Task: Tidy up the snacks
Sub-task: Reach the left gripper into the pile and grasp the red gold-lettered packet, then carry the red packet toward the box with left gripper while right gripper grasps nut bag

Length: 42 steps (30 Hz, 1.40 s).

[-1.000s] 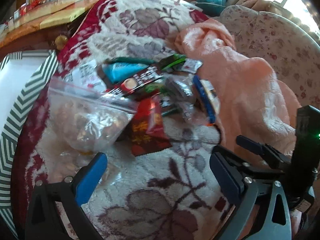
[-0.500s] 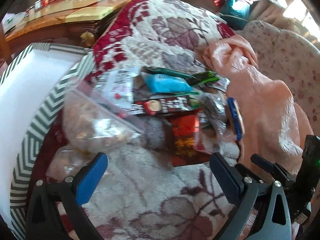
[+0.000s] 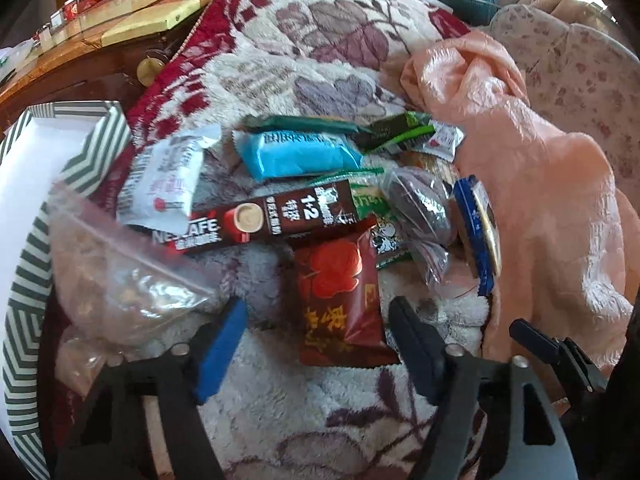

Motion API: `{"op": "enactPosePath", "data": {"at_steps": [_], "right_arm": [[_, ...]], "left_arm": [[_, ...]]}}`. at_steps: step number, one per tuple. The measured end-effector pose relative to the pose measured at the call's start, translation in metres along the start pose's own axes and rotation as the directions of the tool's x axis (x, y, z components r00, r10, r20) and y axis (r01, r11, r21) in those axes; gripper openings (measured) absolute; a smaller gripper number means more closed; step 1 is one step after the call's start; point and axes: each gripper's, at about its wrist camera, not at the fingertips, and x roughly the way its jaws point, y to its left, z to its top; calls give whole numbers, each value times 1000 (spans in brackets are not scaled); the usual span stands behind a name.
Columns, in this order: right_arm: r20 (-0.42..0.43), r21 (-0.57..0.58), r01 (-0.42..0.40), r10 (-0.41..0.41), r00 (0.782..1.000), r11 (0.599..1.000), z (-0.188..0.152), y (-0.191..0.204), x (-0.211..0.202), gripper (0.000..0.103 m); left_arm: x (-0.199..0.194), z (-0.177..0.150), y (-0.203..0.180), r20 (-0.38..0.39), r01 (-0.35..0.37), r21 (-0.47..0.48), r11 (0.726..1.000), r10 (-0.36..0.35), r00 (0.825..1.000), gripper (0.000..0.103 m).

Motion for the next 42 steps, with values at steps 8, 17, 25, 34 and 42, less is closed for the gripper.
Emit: {"op": "enactPosePath", "data": {"at_steps": [8, 17, 25, 34, 42], "right_arm": [[7, -22, -27, 27, 1000, 999, -1, 4, -2, 89], [23, -22, -52, 52, 998, 998, 2, 8, -5, 89], [17, 123, -135, 134, 991, 983, 10, -9, -8, 89], [-58, -27, -220, 218, 974, 975, 17, 60, 11, 89], [-85, -305, -244, 229, 970, 921, 21, 150, 35, 89]], "left_arm": [[-12, -3, 16, 39, 9, -22, 1000, -8, 999, 40], [-43, -23, 24, 79, 23, 1, 1000, -23, 997, 39], [-84, -41, 42, 158, -14, 19, 1000, 11, 987, 39], [-114, -67, 98, 170, -104, -63, 993, 113, 979, 39], [-136, -78, 126, 200, -130, -130, 983, 155, 967, 39]]}}
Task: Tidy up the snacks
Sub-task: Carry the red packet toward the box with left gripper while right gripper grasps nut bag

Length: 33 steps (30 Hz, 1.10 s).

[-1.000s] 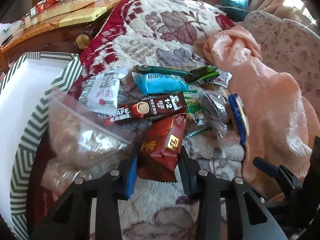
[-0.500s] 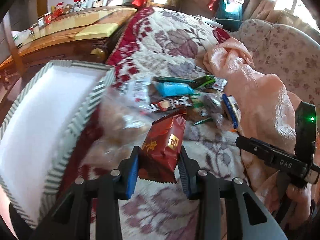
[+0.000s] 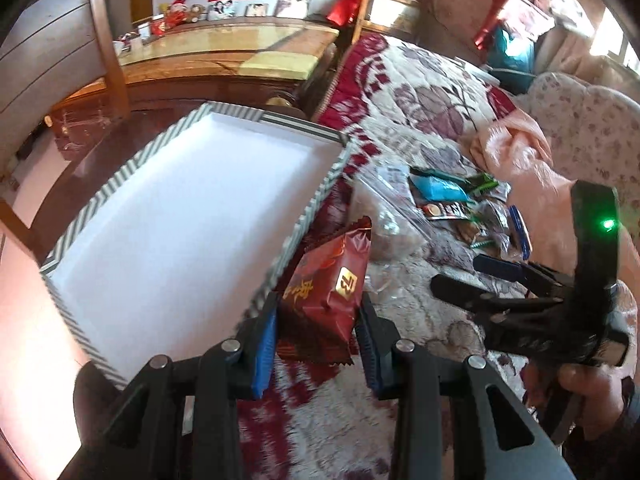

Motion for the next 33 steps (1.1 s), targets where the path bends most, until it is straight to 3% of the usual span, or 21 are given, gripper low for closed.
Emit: {"op": "enactPosePath", "data": {"at_steps": [3, 7, 13, 18, 20, 22, 28, 30, 31, 33], "right_arm": [[-12, -67, 12, -13, 1000, 998, 10, 16, 12, 89], [-33, 55, -45, 47, 998, 997, 23, 13, 25, 89], [-61, 161, 18, -8, 998, 987, 37, 18, 59, 89], [-46, 159, 51, -44, 998, 986, 46, 20, 71, 90], [-29, 118, 53, -50, 998, 992, 43, 23, 63, 81], [2, 66, 28, -29, 1000, 997, 43, 21, 53, 49], [-11, 18, 2, -2, 1000, 1000, 41, 14, 36, 40], [1, -2, -3, 3, 1000, 1000, 41, 15, 28, 34], [6, -13, 3, -3, 1000, 1000, 40, 16, 25, 26], [12, -44, 4, -3, 1000, 999, 39, 18, 19, 25]], "left_arm": [[-5, 2, 10, 13, -2, -27, 1000, 3, 1000, 39], [-8, 3, 18, 24, 3, -47, 999, -2, 1000, 39], [-10, 3, 28, 27, 12, -65, 998, -10, 1000, 39], [-10, 1, 32, 24, 18, -74, 997, -16, 1000, 39], [-8, 0, 33, 22, 20, -76, 997, -18, 1000, 39], [-6, -1, 34, 17, 28, -85, 996, -27, 1000, 37], [-8, 1, 30, 36, 36, -80, 996, -33, 999, 35], [-10, 2, 30, 40, 34, -72, 997, -31, 999, 32], [-10, 2, 30, 37, 36, -72, 997, -34, 999, 31], [-9, 1, 31, 23, 45, -71, 996, -43, 999, 31]]}}
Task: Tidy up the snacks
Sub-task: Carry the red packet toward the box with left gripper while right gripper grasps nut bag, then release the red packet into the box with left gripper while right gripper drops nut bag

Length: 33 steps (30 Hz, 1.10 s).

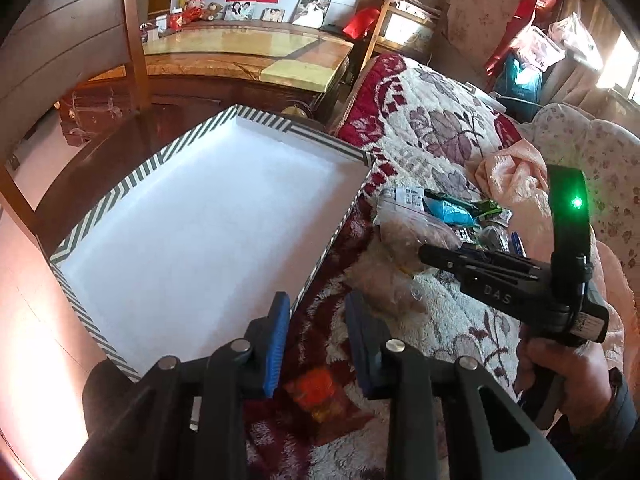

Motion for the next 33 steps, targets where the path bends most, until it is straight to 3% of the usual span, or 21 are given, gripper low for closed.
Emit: {"op": "enactPosePath", "data": {"at_steps": [5, 7, 9, 13, 19, 22, 23, 25, 33], "right_arm": [[4, 49, -25, 25, 1000, 998, -5, -10, -3, 30], [-12, 92, -53, 54, 998, 994, -9, -14, -3, 64], [-18, 105, -63, 65, 998, 992, -14, -14, -2, 72], [-38, 111, -46, 50, 998, 993, -17, -9, 7, 72], [-51, 145, -12, 20, 999, 989, -10, -8, 26, 72], [-33, 144, -17, 22, 999, 989, -3, -6, 34, 71], [-27, 124, -4, 8, 1000, 992, 0, -3, 37, 69], [-12, 74, 22, -22, 1000, 997, 2, 1, 37, 40], [-1, 91, -75, 76, 997, 993, -7, -20, 11, 36]], "left_arm": [[-6, -9, -12, -34, 47, 67, 997, -45, 998, 32], [-6, -16, -19, -72, 58, 106, 993, -51, 996, 43], [-4, -23, -21, -99, 57, 103, 993, -46, 994, 56], [12, -37, -21, -162, 75, 34, 997, -69, 984, 61], [48, -50, -21, -243, 22, -35, 999, -30, 969, 61], [65, -52, -15, -273, 27, -96, 995, -52, 961, 61], [67, -52, -13, -271, 19, -100, 995, -46, 962, 59], [65, -53, -15, -256, 13, -83, 996, -34, 966, 48], [40, -52, -19, -189, 72, -56, 996, -81, 979, 47]]}}
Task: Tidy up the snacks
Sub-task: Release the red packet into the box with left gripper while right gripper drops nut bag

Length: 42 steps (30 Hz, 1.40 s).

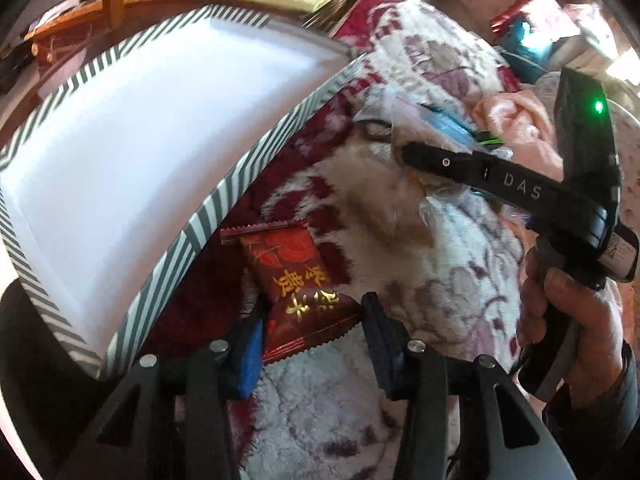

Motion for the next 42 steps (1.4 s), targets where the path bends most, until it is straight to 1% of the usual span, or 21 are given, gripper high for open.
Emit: {"op": "enactPosePath", "data": {"at_steps": [5, 8, 12, 19, 24, 28, 32, 38, 42], "right_arm": [[48, -16, -6, 7, 999, 1000, 1, 0, -30, 36], [70, -26, -9, 11, 997, 1000, 6, 2, -44, 36], [99, -52, -17, 22, 995, 998, 15, 12, -59, 36], [111, -106, -20, 32, 993, 994, 32, 32, -65, 36], [104, -147, -24, 39, 994, 989, 45, 50, -58, 36], [93, -177, -30, 47, 995, 984, 53, 65, -50, 36], [76, -204, -37, 53, 996, 978, 65, 79, -36, 36], [43, -219, -66, 77, 996, 973, 85, 95, -10, 36], [6, -231, -89, 93, 996, 969, 97, 106, 14, 36]], "left_arm": [[-24, 3, -7, 39, 20, 30, 999, -21, 999, 47], [-38, 9, -10, 81, 14, 48, 999, -17, 997, 47], [-48, 22, -10, 117, -10, 51, 999, 4, 993, 47], [-55, 46, 11, 162, -73, 27, 997, 67, 984, 47], [-55, 66, 28, 188, -120, 14, 993, 115, 975, 47], [-51, 83, 41, 195, -154, 1, 988, 151, 969, 47], [-48, 95, 51, 205, -186, -3, 983, 182, 962, 47], [-29, 115, 65, 173, -219, -22, 976, 219, 960, 47], [-17, 124, 74, 154, -232, -45, 972, 236, 959, 47]]}}
